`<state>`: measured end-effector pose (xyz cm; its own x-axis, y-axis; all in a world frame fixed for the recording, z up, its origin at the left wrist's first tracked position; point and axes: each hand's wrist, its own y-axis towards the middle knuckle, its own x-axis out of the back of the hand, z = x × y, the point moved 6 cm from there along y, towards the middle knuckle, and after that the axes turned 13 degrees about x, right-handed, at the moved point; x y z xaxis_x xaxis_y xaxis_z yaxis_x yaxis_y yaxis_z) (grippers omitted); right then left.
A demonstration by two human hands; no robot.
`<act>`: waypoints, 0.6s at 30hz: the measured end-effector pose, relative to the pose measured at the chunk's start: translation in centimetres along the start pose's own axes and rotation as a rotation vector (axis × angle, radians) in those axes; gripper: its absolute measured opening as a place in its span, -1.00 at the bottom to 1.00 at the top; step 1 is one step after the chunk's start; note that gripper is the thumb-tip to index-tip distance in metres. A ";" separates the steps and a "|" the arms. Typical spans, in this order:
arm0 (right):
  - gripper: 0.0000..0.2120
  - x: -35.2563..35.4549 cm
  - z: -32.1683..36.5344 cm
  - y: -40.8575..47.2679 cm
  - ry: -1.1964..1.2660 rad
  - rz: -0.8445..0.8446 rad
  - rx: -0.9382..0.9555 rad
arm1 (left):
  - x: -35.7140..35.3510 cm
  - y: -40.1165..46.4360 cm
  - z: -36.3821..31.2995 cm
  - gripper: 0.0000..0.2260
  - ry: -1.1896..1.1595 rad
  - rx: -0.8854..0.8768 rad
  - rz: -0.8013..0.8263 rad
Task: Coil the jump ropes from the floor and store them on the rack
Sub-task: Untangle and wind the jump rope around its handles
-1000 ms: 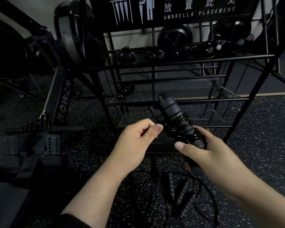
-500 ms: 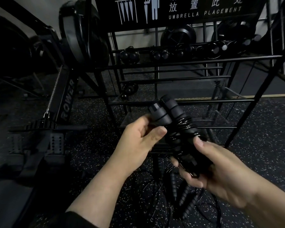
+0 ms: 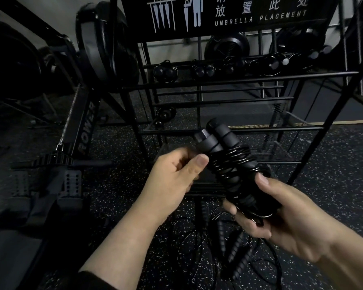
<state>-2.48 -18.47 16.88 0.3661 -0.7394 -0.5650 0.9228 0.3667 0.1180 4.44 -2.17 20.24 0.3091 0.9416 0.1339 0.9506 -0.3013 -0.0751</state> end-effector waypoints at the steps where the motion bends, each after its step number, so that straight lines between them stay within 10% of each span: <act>1: -0.55 -0.2 -0.2 -0.1 0.072 0.027 -0.018 | -0.2 -0.1 0.0 -0.40 -0.029 0.017 0.032; 8: -0.48 -2.0 -3.2 -0.6 0.427 0.271 -0.219 | -3.5 -1.3 0.9 -0.20 -0.203 0.170 0.375; 12: -0.44 -2.4 -3.1 -0.5 0.454 0.220 -0.286 | -3.0 -1.1 1.4 -0.04 -0.307 0.222 0.300; 15: -0.49 -1.2 -1.7 0.4 0.027 -0.195 -0.166 | -2.6 -0.5 1.6 -0.07 -0.355 0.243 0.176; 18: -0.50 -0.2 1.4 0.4 -0.681 -0.379 0.127 | -2.7 -0.4 1.7 -0.63 -0.303 0.253 0.080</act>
<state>-2.02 -18.96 18.16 -0.0208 -0.9992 0.0336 0.9909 -0.0161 0.1334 3.18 -4.33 18.24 0.3232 0.9296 -0.1771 0.8745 -0.3649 -0.3194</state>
